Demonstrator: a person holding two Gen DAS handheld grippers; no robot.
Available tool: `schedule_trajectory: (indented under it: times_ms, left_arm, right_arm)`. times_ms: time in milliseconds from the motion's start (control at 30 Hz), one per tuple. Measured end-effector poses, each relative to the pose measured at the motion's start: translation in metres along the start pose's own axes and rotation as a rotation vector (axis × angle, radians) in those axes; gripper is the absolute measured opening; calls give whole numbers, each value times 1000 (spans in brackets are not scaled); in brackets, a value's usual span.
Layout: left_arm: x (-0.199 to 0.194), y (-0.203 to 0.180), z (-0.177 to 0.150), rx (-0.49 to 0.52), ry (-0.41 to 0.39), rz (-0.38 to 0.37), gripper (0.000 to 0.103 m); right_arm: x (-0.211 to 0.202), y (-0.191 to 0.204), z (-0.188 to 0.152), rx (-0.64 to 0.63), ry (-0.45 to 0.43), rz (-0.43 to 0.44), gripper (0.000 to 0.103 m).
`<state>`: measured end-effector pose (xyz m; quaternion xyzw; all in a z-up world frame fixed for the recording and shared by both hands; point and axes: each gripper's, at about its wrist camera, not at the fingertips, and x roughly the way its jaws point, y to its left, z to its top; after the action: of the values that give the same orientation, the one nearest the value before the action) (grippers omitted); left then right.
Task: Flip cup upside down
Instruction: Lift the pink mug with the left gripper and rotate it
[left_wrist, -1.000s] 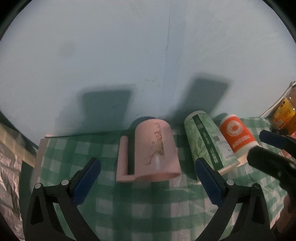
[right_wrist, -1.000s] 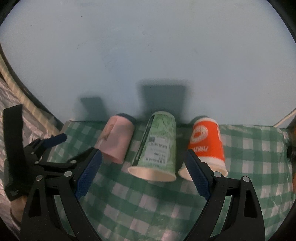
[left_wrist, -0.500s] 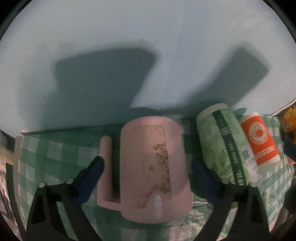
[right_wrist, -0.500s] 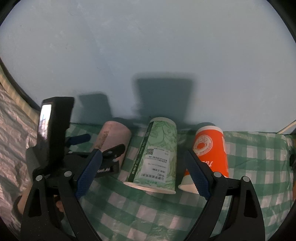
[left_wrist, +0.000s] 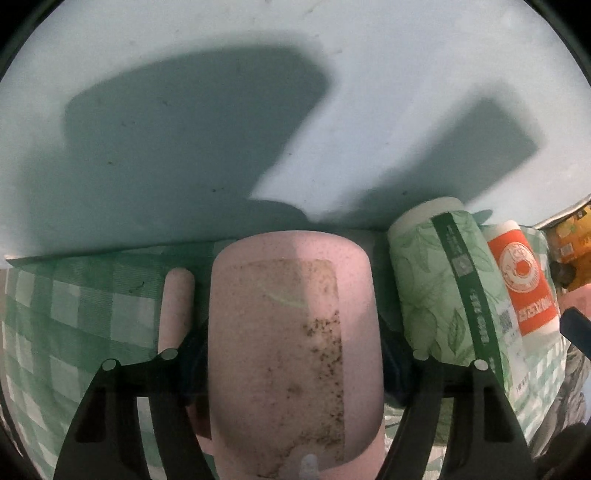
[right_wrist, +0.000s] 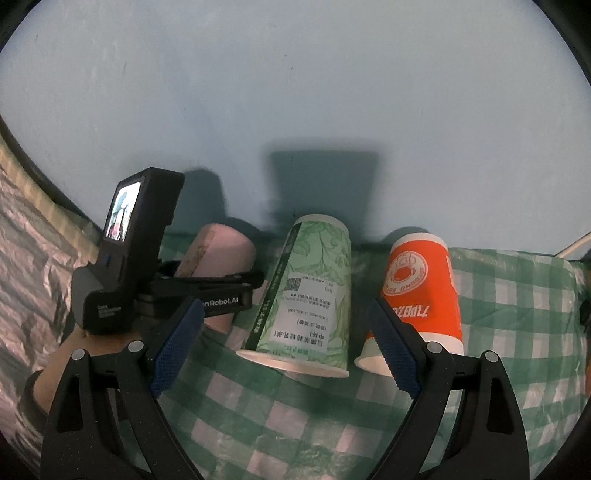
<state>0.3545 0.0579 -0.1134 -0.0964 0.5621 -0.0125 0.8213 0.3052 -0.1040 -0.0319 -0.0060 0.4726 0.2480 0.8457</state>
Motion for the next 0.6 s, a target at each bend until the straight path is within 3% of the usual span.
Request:
schedule_trajectory:
  times_ms: [300,600]
  left_arm:
    - [-51,6,-20,46,-75,-22,74]
    - [-100,-12,-74,110,-125,-72,74]
  right_arm:
    - [-8,5,-5,2,-17,13,89]
    - [-37,11,-28,8,-55,27,90]
